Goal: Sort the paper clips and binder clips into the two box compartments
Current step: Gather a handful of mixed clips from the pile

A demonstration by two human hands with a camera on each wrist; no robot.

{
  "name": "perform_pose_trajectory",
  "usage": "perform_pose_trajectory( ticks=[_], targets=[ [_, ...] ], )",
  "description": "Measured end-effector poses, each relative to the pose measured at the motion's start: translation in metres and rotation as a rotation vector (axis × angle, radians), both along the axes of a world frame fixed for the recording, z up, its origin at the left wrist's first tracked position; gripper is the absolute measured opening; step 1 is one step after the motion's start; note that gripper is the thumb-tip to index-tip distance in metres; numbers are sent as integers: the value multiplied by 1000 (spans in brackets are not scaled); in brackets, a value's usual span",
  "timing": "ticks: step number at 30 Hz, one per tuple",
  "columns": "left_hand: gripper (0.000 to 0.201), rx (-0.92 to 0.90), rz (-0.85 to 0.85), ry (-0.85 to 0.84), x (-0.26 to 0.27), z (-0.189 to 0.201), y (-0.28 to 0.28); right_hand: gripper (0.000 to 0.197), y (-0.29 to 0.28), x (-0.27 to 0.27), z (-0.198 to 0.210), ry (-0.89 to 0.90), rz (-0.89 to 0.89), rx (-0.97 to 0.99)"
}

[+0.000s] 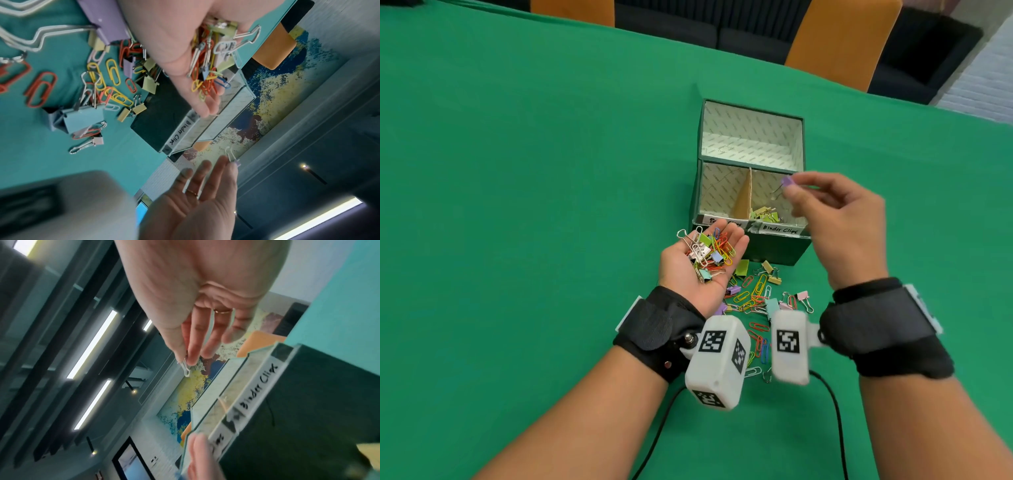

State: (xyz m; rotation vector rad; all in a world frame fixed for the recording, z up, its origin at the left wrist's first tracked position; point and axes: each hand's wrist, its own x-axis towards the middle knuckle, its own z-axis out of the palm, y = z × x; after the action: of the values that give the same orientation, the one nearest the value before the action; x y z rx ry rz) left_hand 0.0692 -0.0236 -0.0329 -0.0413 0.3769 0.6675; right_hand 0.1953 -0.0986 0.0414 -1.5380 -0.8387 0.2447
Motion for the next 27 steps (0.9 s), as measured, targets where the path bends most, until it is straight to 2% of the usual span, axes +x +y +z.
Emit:
perform_pose_trajectory(
  ticks=[4,6,9,10,12,15,20,22,24,25,27],
  targets=[
    [42,-9,-6,-5,0,1,0,12,13,26,2,-156,-174,1],
    [42,-9,-10,-3,0,2,0,10,16,33,-7,-244,-184,-140],
    [42,-9,-16,1,0,2,-1,5,12,31,-15,-403,-126,-511],
    [42,-7,-15,2,0,2,0,6,11,27,-14,-451,-132,-545],
    [42,-14,-8,1,1,1,0,5,11,15,-6,-498,-126,-476],
    [41,-5,-2,45,3,1,0,5,17,-10,8,-549,62,-414],
    [46,53,13,167,5,5,-5,27,27,-46,12,-764,428,-598],
    [51,37,14,187,4,4,-7,30,33,-51,9,-857,485,-681],
    [40,-2,32,203,5,3,-6,27,37,-53,6,-945,505,-755],
    [34,-11,38,215,5,3,-6,25,38,-53,5,-959,507,-768],
    [39,21,36,210,5,2,-5,17,38,-53,7,-927,498,-736]
  ],
)
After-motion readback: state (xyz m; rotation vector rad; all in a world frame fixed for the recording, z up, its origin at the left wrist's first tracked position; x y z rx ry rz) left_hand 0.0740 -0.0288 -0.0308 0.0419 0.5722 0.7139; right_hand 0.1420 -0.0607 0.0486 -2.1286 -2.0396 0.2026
